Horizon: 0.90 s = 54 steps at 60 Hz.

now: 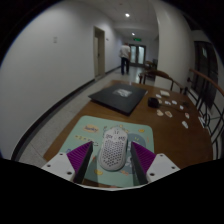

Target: Arrange mouse

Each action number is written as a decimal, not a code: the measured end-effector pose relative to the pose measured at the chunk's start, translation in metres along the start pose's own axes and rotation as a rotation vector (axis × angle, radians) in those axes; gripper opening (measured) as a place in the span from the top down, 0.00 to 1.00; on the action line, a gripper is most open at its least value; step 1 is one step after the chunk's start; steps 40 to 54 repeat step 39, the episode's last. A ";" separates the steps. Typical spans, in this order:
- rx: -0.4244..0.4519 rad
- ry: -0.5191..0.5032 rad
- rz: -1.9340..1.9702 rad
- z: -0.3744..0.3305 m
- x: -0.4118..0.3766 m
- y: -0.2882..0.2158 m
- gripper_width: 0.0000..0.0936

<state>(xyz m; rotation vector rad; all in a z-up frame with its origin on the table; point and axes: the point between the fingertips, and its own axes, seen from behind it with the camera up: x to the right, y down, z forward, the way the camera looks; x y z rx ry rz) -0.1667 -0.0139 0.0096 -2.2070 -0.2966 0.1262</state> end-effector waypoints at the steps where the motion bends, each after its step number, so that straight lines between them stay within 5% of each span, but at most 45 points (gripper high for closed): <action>1: 0.016 -0.011 -0.006 -0.006 -0.001 -0.003 0.17; 28: 0.173 -0.090 -0.033 -0.184 0.032 0.027 0.12; 54: 0.182 -0.101 -0.031 -0.192 0.047 0.040 0.13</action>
